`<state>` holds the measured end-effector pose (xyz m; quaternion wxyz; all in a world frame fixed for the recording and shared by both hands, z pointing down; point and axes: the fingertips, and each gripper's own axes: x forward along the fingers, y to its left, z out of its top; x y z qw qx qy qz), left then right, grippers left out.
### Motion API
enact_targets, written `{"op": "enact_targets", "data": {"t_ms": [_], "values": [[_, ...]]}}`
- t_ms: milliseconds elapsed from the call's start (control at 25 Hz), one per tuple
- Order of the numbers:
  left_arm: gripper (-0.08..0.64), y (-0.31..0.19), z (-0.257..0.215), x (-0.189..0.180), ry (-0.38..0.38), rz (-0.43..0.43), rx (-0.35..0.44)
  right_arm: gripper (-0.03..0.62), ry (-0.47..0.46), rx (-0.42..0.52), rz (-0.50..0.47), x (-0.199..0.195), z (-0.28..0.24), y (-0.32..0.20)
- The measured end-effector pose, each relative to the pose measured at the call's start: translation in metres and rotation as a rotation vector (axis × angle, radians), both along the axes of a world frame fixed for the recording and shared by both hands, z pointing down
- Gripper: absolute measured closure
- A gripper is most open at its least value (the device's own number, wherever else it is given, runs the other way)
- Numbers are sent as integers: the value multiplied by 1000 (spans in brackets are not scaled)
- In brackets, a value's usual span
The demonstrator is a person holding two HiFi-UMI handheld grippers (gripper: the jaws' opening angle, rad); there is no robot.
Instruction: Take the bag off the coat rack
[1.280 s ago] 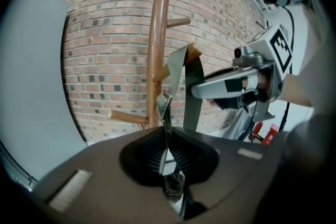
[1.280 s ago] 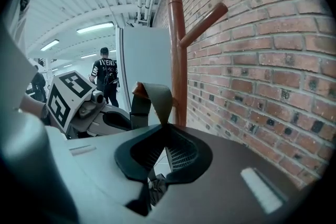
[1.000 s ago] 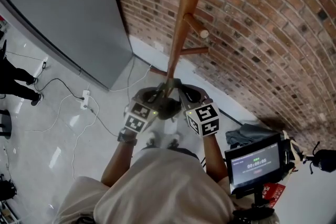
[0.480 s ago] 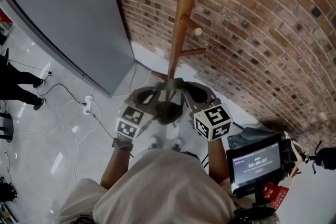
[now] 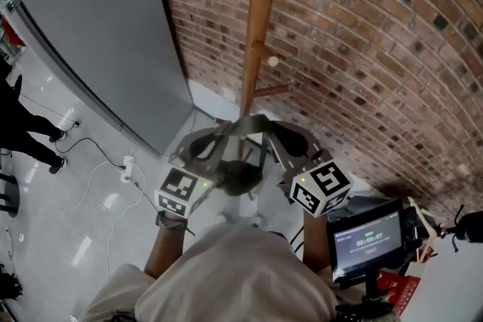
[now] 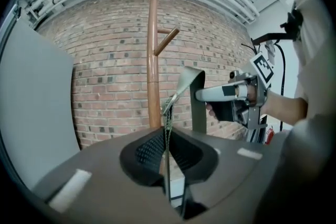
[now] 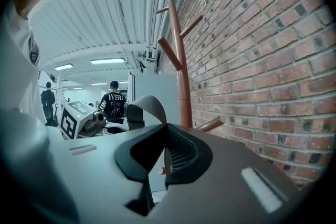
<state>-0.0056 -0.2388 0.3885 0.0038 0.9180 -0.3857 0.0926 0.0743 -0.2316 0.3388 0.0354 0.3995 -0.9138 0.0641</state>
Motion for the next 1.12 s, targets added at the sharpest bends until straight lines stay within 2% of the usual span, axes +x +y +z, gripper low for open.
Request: {"op": "enact_targets", "data": {"t_ms": [440, 760, 1120], "values": [[541, 1, -53, -2, 59, -4, 129, 584, -70, 114, -40, 2, -55, 7], [541, 5, -74, 1, 92, -11, 165, 584, -146, 147, -51, 5, -78, 15], [540, 5, -85, 0, 96, -20, 191, 584, -156, 164, -64, 3, -85, 15]]}}
